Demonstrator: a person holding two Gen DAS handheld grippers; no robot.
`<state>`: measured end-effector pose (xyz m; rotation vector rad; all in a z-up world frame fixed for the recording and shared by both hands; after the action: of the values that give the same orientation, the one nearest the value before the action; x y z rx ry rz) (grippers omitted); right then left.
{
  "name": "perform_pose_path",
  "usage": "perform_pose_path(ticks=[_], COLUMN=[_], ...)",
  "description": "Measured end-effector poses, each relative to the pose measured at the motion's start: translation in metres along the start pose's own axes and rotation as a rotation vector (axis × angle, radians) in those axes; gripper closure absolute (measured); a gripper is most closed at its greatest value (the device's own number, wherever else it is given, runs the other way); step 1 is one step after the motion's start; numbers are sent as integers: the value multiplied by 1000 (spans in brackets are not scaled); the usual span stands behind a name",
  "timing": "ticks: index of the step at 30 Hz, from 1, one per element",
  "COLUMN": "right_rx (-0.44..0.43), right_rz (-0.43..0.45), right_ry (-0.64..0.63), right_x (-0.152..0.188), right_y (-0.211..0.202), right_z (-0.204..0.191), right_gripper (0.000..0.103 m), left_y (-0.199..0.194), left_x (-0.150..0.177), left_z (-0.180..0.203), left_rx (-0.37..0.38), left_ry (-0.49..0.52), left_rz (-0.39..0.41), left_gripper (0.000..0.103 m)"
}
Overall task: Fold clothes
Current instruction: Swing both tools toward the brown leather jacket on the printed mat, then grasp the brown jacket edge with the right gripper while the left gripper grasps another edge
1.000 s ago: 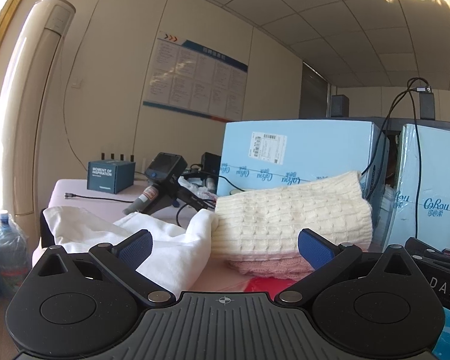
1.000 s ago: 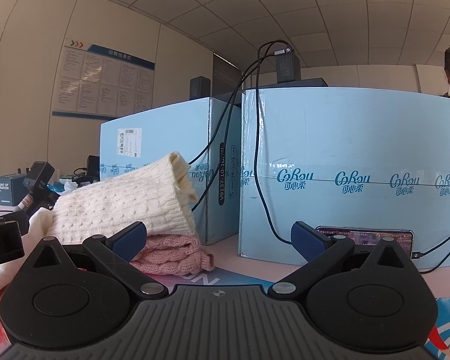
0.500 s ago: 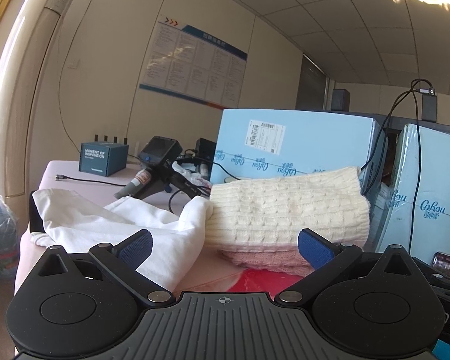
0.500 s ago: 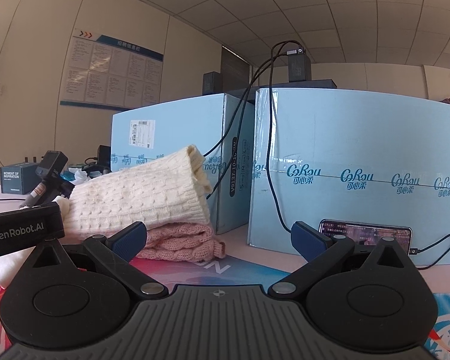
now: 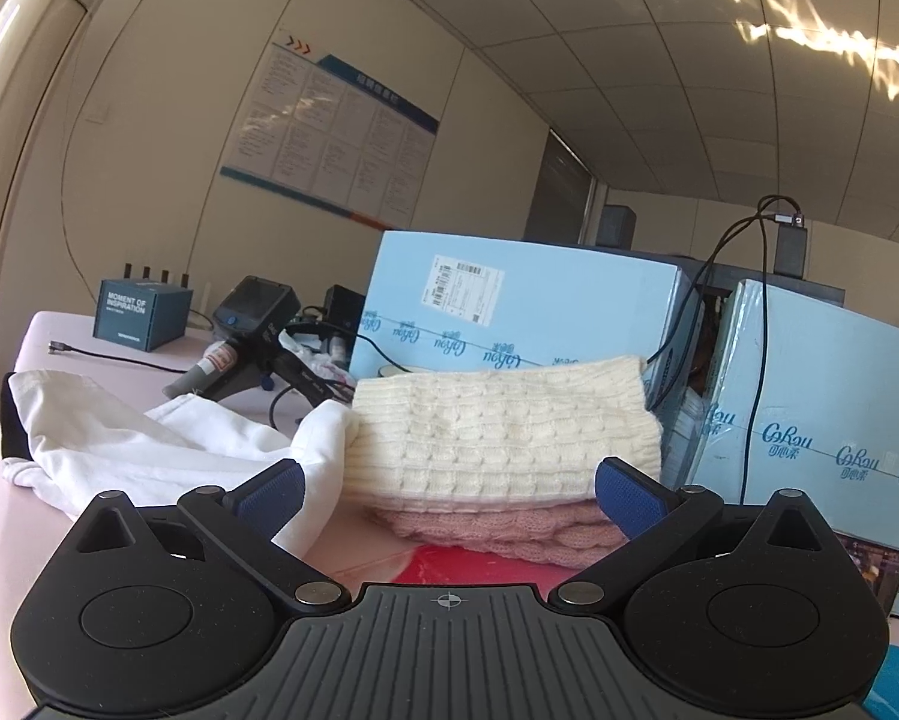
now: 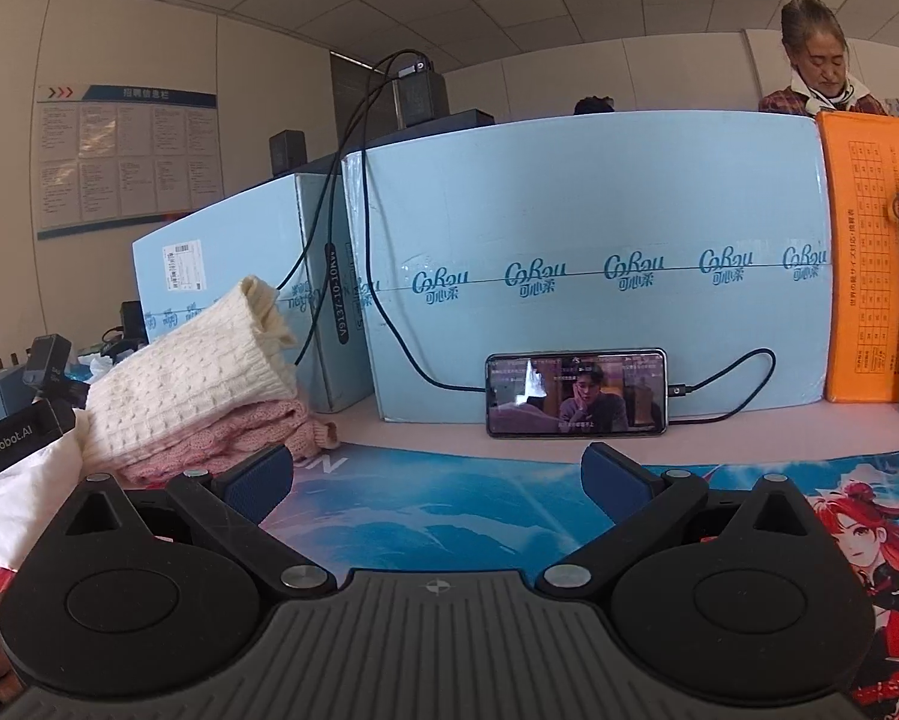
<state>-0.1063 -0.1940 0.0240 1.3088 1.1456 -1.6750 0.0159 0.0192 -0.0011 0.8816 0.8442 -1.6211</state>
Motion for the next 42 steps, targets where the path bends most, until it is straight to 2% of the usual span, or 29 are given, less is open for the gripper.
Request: perform_pose_path(ticks=[3,7,8,11,14,18,20,24,29,32,34,39,42], right_rx=[39,107,131,201,271,431,513,676,818,886,901,867,848], right_rz=[4,23,28,42,56,43,16,-27,-31,-21,-22,-26,-62], right_ry=[29,47,57,86,115,188,226,297,491,588,640,768,796], right_x=[3,9,11,14,18,24,27,42,69,87,96,113,116], right_y=[-18,-40,-45,-60,-75,-94,-100,-120,-158,-175,-182,-190,-186], right_z=[22,52,63,94,126,178,206,259,312,332,341,358,362], right_gripper=[0,0,0,0,0,0,0,0,0,0,0,0,0], left_y=[-5,-20,-24,-34,-44,-56,-59,-61,-58,-61,-59,-55,-57], left_x=[0,-4,-4,1,16,40,51,67,101,129,147,192,217], left_z=[4,25,33,54,80,116,136,175,226,256,276,315,333], left_rx=[38,153,189,363,497,633,688,821,995,1061,1069,974,923], left_ry=[10,83,105,144,209,296,317,254,163,75,7,-101,-85], left_rz=[-2,-19,-29,-89,-140,-178,-225,-443,-729,-933,-1058,-1293,-1393], left_gripper=[0,0,0,0,0,0,0,0,0,0,0,0,0])
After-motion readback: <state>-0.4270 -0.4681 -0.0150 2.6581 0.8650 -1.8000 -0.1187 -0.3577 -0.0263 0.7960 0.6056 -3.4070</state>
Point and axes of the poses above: each gripper's, at about its wrist camera, not at the fingertips, and y roughly the way its jaws point, z to its right, x to its underside, the point moved 1 cm from there along y, roughly the way its jaws point, and after that the axes turned 15 degrees about -y, right-handed, at the moved point
